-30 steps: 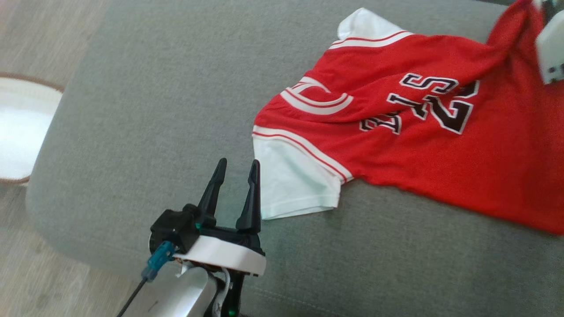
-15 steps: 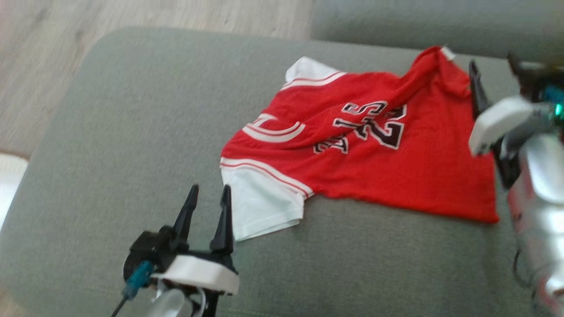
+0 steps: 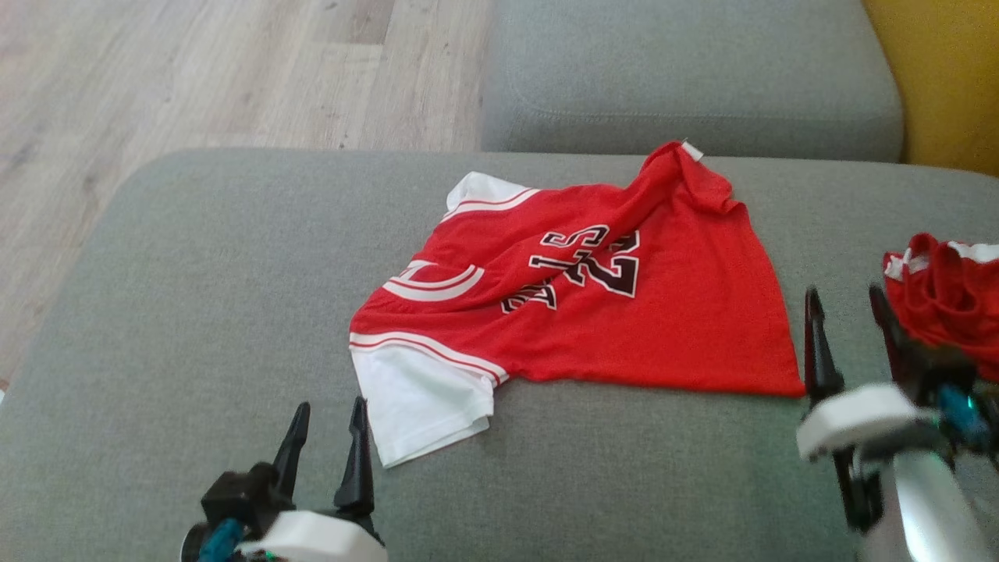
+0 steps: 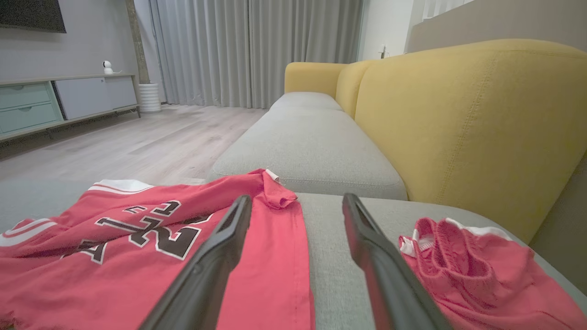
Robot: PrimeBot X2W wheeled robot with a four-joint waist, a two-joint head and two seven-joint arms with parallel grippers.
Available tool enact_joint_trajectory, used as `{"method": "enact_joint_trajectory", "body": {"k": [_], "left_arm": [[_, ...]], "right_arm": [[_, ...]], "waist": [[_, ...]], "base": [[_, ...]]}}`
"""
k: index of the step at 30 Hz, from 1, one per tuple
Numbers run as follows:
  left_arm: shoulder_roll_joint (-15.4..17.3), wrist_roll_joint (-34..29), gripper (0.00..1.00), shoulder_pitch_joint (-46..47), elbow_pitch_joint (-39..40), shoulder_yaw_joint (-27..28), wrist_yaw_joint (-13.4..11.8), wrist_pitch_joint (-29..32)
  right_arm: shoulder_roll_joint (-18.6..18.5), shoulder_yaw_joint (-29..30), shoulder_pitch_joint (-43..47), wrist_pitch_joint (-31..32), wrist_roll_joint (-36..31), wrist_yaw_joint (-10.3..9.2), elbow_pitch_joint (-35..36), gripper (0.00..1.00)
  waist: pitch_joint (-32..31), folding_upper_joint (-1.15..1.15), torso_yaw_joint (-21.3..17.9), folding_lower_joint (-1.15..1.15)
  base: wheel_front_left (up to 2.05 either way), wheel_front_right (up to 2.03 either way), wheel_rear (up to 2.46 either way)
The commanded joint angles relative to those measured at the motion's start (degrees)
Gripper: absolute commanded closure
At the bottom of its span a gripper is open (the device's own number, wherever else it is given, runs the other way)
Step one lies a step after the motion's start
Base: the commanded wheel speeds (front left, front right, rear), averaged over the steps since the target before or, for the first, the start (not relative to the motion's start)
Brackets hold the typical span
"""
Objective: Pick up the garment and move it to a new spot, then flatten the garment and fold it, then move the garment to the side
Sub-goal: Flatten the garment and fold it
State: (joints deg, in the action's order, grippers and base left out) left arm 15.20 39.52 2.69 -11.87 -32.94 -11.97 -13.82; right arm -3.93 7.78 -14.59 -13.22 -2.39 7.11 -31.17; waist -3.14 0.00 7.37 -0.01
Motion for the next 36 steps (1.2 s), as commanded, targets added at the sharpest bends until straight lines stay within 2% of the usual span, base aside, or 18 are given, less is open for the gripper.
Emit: {"method": "enact_joint_trajectory", "body": {"k": [1,3,8,12,19,36], "left_arm": [[1.20,0.06,0.00,1.42,1.29,2.42,-0.35,-0.05],[1.28,0.11,0.00,1.01,1.03,2.37,-0.52,-0.05],[1.60,0.42,0.00,0.13,0.54,1.97,-0.34,0.34],[1.99,0.42,0.00,0.18,0.13,1.78,-0.23,0.62],[2.58,0.28,0.00,0.71,-0.15,1.51,-0.33,1.28],[2.92,-0.75,0.00,2.25,1.42,0.20,-1.06,2.24]], "right_arm": [[0.63,-1.34,0.67,-0.66,-0.47,0.37,4.15,0.00],[0.93,-1.53,4.54,0.14,-0.53,0.37,8.13,0.00],[1.02,-5.15,12.22,2.05,5.47,0.37,16.82,0.00],[1.03,-7.54,16.28,2.93,8.93,0.37,20.92,0.00],[1.04,-8.83,19.30,2.98,10.85,0.37,21.65,0.00],[1.05,-8.07,19.01,3.76,10.61,0.37,20.80,0.00]], "waist": [[-0.56,0.00,-0.04,0.01],[-0.86,0.00,0.05,0.01],[-1.30,0.00,0.46,0.01],[-1.58,0.00,0.77,0.01],[-1.85,0.00,0.92,0.01],[-0.68,0.00,1.37,0.01]], "base": [[0.00,0.00,0.00],[0.00,0.00,0.00],[0.00,0.00,0.00],[0.00,0.00,0.00],[0.00,0.00,0.00],[0.00,0.00,0.00]]}}
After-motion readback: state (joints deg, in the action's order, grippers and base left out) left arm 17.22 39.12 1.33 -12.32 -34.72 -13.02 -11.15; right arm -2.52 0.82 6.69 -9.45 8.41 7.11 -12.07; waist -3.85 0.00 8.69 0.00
